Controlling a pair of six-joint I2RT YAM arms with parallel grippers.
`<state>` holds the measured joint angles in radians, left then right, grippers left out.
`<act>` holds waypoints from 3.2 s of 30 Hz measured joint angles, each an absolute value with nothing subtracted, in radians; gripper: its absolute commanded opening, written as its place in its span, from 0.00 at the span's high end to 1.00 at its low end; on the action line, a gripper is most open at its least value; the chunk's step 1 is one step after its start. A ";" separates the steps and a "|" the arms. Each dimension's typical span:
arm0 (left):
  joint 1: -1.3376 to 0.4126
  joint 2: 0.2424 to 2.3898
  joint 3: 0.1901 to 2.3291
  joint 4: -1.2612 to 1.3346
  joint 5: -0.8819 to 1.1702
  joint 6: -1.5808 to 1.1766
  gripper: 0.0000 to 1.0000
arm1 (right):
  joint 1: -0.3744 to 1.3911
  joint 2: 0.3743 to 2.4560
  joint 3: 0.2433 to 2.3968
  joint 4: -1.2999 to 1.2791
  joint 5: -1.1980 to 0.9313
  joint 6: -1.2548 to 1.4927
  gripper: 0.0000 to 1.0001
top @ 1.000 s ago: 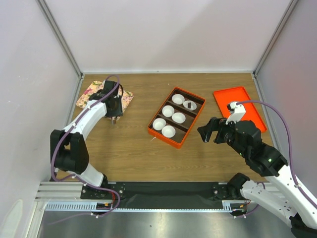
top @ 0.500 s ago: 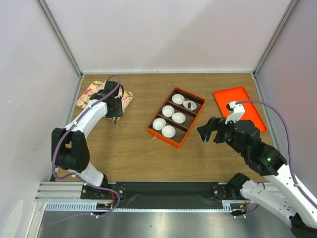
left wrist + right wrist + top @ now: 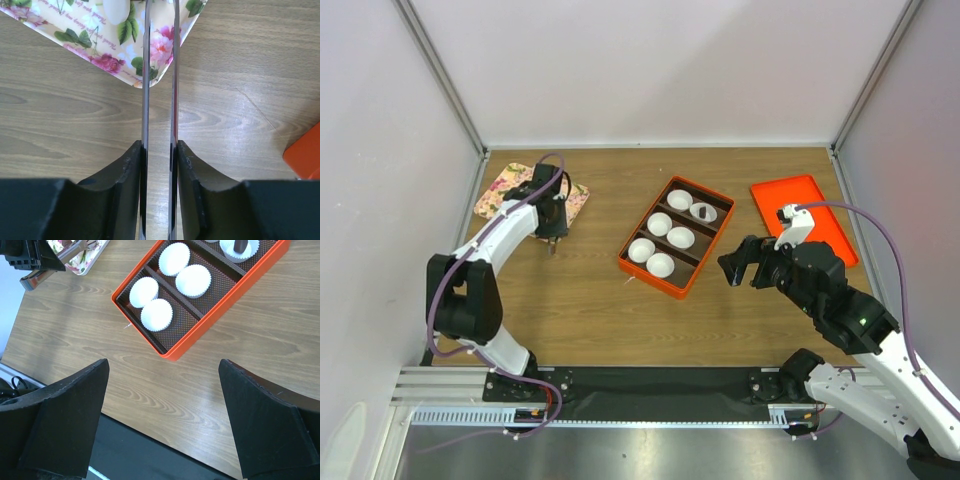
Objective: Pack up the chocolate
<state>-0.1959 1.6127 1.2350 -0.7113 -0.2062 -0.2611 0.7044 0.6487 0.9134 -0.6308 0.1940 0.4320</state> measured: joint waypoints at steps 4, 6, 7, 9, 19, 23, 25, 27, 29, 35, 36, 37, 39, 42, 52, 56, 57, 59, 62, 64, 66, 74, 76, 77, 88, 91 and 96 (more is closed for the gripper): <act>-0.196 1.615 1.237 -0.714 -0.206 -0.261 0.71 | 0.704 0.647 0.913 -0.631 0.194 0.432 0.03; -0.196 1.615 1.247 -0.723 -0.206 -0.261 0.72 | 0.704 0.646 0.913 -0.631 0.194 0.432 0.03; -0.196 1.613 1.255 -0.730 -0.206 -0.261 0.72 | 0.704 0.646 0.913 -0.631 0.194 0.432 0.03; -0.196 1.607 1.276 -0.744 -0.205 -0.261 0.73 | 0.704 0.646 0.913 -0.631 0.194 0.432 0.03; -0.247 1.451 1.393 -0.760 -0.119 -0.262 0.74 | 0.702 0.645 0.913 -0.631 0.194 0.432 0.03; -0.382 1.430 1.436 -0.732 -0.093 -0.275 0.75 | 0.702 0.639 0.914 -0.631 0.194 0.433 0.03; -0.472 1.449 1.462 -0.719 -0.088 -0.286 0.76 | 0.702 0.635 0.913 -0.632 0.195 0.435 0.03; -0.546 1.488 1.499 -0.717 -0.082 -0.289 0.77 | 0.702 0.630 0.913 -0.632 0.195 0.436 0.03; -0.610 1.547 1.549 -0.713 -0.078 -0.289 0.78 | 0.702 0.626 0.914 -0.633 0.196 0.436 0.03; -0.697 1.701 1.662 -0.718 -0.090 -0.288 0.78 | 0.702 0.612 0.914 -0.655 0.205 0.437 0.03; -0.703 1.714 1.671 -0.717 -0.094 -0.288 0.78 | 0.702 0.609 0.914 -0.659 0.206 0.437 0.03; -0.709 1.729 1.680 -0.716 -0.095 -0.288 0.78 | 0.702 0.606 0.914 -0.663 0.207 0.437 0.03; -0.717 1.753 1.692 -0.714 -0.099 -0.288 0.78 | 0.702 0.602 0.914 -0.667 0.210 0.437 0.03; -0.721 1.787 1.701 -0.707 -0.102 -0.288 0.77 | 0.702 0.601 0.914 -0.674 0.213 0.437 0.03; -0.721 1.904 1.711 -0.689 -0.122 -0.285 0.77 | 0.702 0.601 0.915 -0.684 0.221 0.437 0.03; -0.721 1.930 1.711 -0.682 -0.130 -0.282 0.76 | 0.702 0.601 0.915 -0.685 0.223 0.436 0.03; -0.721 1.935 1.711 -0.678 -0.130 -0.282 0.75 | 0.701 0.601 0.915 -0.685 0.224 0.436 0.03; -0.721 1.944 1.711 -0.671 -0.131 -0.280 0.74 | 0.702 0.601 0.915 -0.685 0.226 0.436 0.03; -0.721 1.951 1.711 -0.665 -0.134 -0.279 0.73 | 0.701 0.601 0.915 -0.685 0.229 0.436 0.03; -0.721 1.954 1.711 -0.663 -0.138 -0.279 0.71 | 0.701 0.601 0.915 -0.685 0.229 0.435 0.03; -0.721 1.958 1.711 -0.661 -0.142 -0.279 0.69 | 0.701 0.601 0.915 -0.685 0.232 0.435 0.03; -0.721 1.962 1.711 -0.659 -0.155 -0.279 0.63 | 0.701 0.601 0.915 -0.686 0.240 0.435 0.03; -0.721 1.962 1.711 -0.660 -0.156 -0.278 0.60 | 0.701 0.601 0.915 -0.686 0.240 0.435 0.03; -0.721 1.962 1.711 -0.660 -0.156 -0.278 0.60 | 0.701 0.601 0.915 -0.687 0.240 0.435 0.03; -0.721 1.962 1.719 -0.671 -0.166 -0.275 0.54 | 0.701 0.601 0.915 -0.688 0.240 0.436 0.03; -0.721 1.956 1.745 -0.700 -0.193 -0.268 0.54 | 0.700 0.601 0.915 -0.688 0.239 0.437 0.03; -0.711 1.871 1.758 -0.756 -0.234 -0.261 0.54 | 0.700 0.601 0.915 -0.685 0.234 0.441 0.03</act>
